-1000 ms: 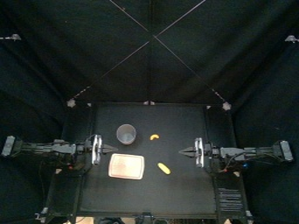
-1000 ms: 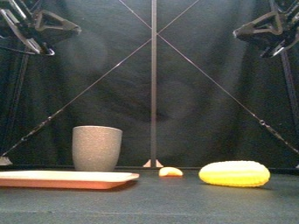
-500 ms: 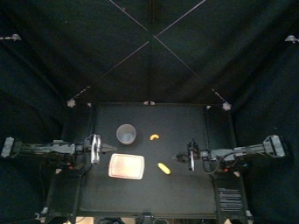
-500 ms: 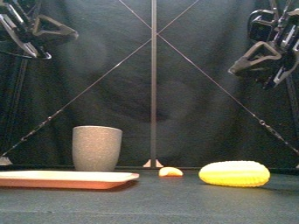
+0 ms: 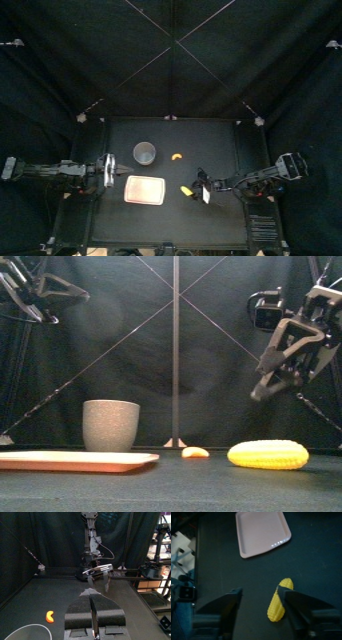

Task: Pick the corn then place it in the grey bowl
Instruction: Pick the corn

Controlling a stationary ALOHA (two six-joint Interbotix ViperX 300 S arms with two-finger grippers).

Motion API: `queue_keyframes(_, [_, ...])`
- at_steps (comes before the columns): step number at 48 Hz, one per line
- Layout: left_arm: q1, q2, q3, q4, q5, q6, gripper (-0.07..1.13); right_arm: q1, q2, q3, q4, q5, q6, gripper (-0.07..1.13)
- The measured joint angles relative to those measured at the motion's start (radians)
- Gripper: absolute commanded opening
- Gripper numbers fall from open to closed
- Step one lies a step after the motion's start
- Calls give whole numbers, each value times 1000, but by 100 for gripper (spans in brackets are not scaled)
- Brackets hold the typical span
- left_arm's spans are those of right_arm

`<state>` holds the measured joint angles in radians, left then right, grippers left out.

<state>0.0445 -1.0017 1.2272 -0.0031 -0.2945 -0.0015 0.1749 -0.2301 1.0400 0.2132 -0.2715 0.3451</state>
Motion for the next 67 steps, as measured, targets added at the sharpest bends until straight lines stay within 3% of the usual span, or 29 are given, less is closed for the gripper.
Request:
queue_keyframes(26, [0, -2, 0, 0, 2, 0, -4, -41, 179, -124, -6, 198, 2, 103])
queue_keyframes(60, [0, -2, 5, 0, 3, 0, -4, -106, 218, -140, -60, 244, 5, 100])
queue_keyframes(67, [0, -2, 5, 0, 3, 0, -4, -106, 218, -155, -71, 261, 3, 93])
